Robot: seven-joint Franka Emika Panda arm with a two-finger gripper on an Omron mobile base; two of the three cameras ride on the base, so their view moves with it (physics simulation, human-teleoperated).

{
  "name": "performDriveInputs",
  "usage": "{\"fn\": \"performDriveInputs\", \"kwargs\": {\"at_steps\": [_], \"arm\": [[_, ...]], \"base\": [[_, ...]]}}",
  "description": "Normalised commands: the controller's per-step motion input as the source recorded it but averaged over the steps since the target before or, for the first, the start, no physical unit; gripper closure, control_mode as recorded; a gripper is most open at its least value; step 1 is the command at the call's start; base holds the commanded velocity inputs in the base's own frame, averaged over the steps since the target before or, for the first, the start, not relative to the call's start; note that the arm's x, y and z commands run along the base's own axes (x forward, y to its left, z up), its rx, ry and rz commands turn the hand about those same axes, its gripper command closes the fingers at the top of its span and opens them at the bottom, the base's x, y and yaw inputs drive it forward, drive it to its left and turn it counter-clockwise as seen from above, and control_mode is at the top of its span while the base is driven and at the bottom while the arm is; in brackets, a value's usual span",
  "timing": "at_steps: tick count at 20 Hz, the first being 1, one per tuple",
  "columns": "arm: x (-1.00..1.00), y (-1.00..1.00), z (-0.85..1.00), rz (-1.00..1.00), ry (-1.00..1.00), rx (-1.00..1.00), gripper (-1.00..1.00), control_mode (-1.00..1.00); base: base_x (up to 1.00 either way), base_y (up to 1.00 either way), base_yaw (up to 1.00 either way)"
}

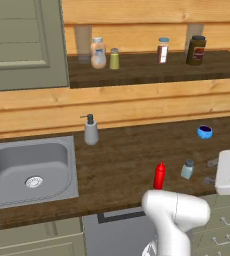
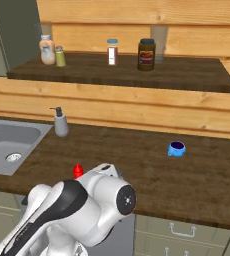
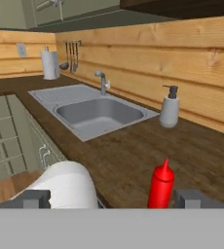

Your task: Put the shaker and condiment bottle from the counter next to their counterparts in the cabinet.

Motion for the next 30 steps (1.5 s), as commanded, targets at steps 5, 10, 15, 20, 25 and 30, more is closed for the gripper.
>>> {"fn": "performDriveInputs", "kwargs": {"at_steps": [5, 10, 15, 20, 25, 30], "arm": [[0.35, 0.09, -0.44, 0.00, -0.13, 0.00, -1.00, -1.00], [0.39, 0.23, -0.32, 0.00, -0.14, 0.00, -1.00, -1.00], [0.53, 0.46, -0.28, 0.00, -0.08, -0.01, -1.00, -1.00], [0.16, 0.02, -0.31, 0.00, 0.00, 0.00, -1.00, -1.00], [0.01, -0.03, -0.31, 0.02, 0.00, 0.00, -1.00, -1.00], [0.27, -0.11, -0.08, 0.08, 0.02, 0.03, -1.00, -1.00]], "base": [[0.00, 0.00, 0.00], [0.00, 0.00, 0.00], [0.00, 0.00, 0.00], [0.00, 0.00, 0.00], [0.00, 0.00, 0.00], [0.00, 0.00, 0.00]]}}
